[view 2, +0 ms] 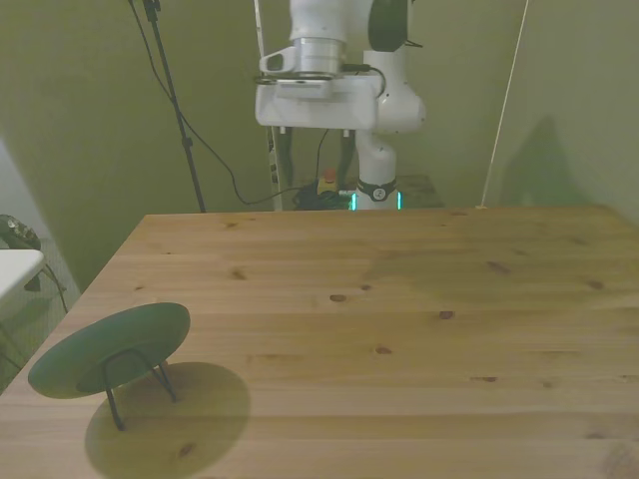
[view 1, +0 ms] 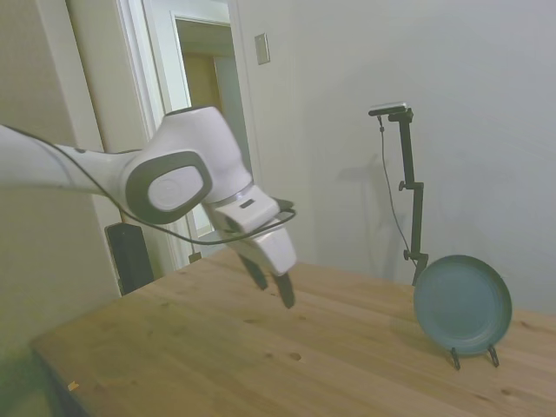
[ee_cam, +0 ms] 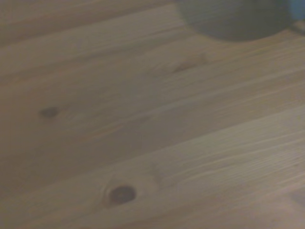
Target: Unload the plate
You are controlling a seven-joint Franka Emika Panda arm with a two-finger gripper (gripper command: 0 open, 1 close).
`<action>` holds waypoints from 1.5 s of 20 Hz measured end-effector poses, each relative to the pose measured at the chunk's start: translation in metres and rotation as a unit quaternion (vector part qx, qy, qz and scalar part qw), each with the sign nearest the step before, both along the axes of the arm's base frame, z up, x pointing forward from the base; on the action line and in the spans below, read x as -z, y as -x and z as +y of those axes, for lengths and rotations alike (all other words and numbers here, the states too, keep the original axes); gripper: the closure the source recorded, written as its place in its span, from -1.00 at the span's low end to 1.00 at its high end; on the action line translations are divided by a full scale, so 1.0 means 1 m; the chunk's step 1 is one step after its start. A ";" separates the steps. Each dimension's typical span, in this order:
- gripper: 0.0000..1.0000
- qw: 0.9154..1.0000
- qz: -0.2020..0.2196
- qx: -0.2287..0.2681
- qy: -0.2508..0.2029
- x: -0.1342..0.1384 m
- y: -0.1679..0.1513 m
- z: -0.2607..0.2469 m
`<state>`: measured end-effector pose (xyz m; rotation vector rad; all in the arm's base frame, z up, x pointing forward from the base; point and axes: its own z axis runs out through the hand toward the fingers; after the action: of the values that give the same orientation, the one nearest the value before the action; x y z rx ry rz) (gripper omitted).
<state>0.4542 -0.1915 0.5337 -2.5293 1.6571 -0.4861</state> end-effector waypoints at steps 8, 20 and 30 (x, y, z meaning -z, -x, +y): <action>-1.00 0.999 -0.004 0.041 -0.001 -0.013 -0.056 -0.080; -1.00 0.996 -0.059 0.067 -0.026 -0.038 -0.107 -0.122; -1.00 0.993 -0.054 0.100 -0.030 -0.008 -0.197 -0.152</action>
<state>0.6510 -0.3437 0.5415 -2.2638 1.8638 -0.5690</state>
